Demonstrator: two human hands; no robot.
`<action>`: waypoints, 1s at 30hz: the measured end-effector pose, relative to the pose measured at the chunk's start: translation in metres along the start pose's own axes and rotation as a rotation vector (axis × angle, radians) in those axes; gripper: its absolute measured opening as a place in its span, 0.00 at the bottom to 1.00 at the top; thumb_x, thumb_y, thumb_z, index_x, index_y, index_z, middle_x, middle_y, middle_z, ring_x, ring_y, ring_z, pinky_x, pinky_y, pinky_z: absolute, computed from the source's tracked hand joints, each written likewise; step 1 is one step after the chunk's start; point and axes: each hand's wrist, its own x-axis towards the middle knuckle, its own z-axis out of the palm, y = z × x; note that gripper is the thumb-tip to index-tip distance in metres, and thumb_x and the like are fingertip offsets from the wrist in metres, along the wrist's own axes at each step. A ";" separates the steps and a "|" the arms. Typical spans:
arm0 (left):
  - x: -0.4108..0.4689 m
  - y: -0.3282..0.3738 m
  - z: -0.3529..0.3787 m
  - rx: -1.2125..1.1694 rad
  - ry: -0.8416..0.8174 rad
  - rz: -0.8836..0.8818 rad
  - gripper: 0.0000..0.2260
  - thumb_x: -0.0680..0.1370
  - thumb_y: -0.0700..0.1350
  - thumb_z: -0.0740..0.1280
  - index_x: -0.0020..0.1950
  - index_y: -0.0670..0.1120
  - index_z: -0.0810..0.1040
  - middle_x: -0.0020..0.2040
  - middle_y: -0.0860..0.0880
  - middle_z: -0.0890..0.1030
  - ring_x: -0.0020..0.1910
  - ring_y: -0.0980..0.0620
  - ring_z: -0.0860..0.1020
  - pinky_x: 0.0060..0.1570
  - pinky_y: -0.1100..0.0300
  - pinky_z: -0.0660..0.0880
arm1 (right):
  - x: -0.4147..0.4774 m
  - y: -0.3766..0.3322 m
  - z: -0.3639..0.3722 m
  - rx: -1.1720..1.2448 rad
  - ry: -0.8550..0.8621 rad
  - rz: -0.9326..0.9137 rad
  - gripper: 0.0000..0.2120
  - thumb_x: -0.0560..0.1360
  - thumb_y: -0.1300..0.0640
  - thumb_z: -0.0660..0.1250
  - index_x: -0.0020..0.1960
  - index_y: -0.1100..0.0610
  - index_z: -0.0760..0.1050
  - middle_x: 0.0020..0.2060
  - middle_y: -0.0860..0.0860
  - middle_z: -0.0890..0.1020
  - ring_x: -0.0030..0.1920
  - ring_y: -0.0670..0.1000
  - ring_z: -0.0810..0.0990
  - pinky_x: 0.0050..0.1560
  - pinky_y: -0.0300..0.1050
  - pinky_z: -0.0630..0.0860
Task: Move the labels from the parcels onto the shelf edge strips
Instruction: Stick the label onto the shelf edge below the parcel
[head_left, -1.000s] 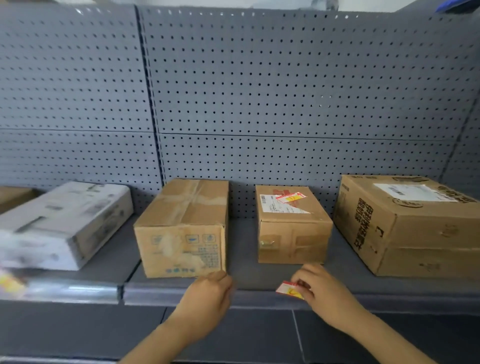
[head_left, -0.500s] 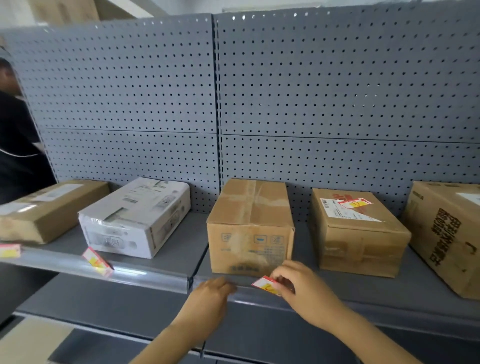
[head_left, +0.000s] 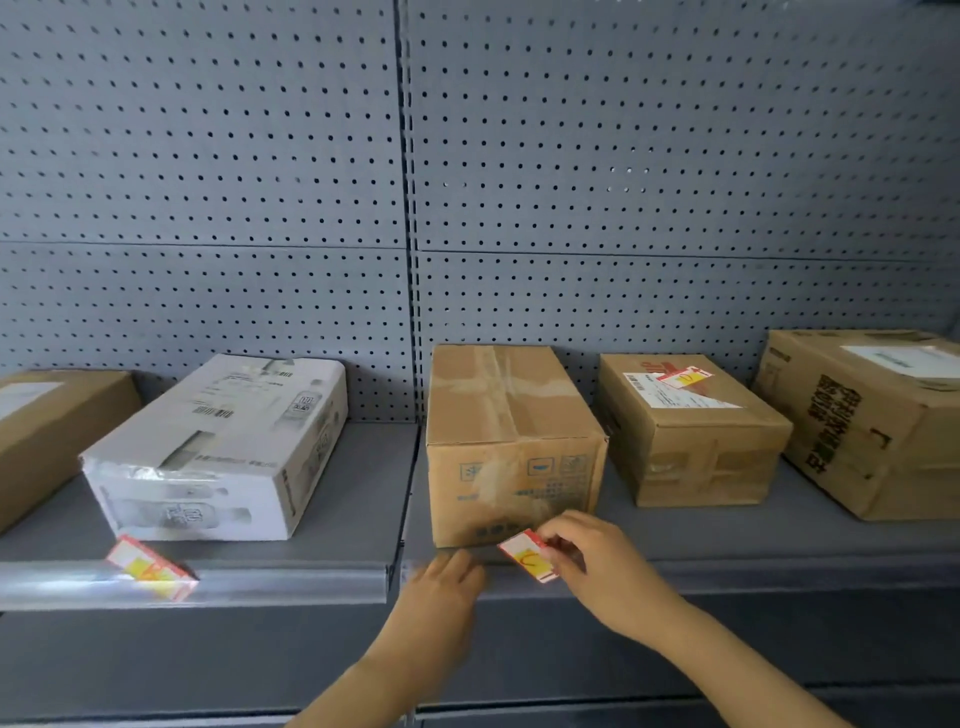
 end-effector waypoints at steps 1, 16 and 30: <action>-0.001 -0.001 0.001 -0.003 0.012 0.027 0.14 0.59 0.40 0.67 0.43 0.50 0.75 0.43 0.50 0.76 0.38 0.47 0.77 0.31 0.57 0.73 | 0.003 0.000 -0.001 0.018 0.027 0.008 0.04 0.76 0.59 0.66 0.50 0.52 0.77 0.45 0.45 0.79 0.46 0.42 0.76 0.44 0.32 0.72; -0.016 -0.004 0.000 -0.133 0.105 0.052 0.18 0.64 0.39 0.56 0.49 0.50 0.76 0.44 0.49 0.79 0.39 0.49 0.78 0.32 0.59 0.77 | 0.011 -0.009 0.016 -0.313 -0.091 -0.144 0.10 0.79 0.54 0.59 0.59 0.49 0.71 0.55 0.44 0.73 0.53 0.46 0.74 0.47 0.40 0.72; -0.015 -0.002 -0.029 -0.116 0.158 0.048 0.10 0.66 0.41 0.69 0.44 0.53 0.76 0.40 0.54 0.78 0.34 0.53 0.77 0.29 0.63 0.72 | 0.002 0.002 -0.011 -0.268 -0.039 -0.041 0.10 0.77 0.58 0.63 0.56 0.48 0.76 0.52 0.42 0.77 0.52 0.41 0.73 0.50 0.35 0.72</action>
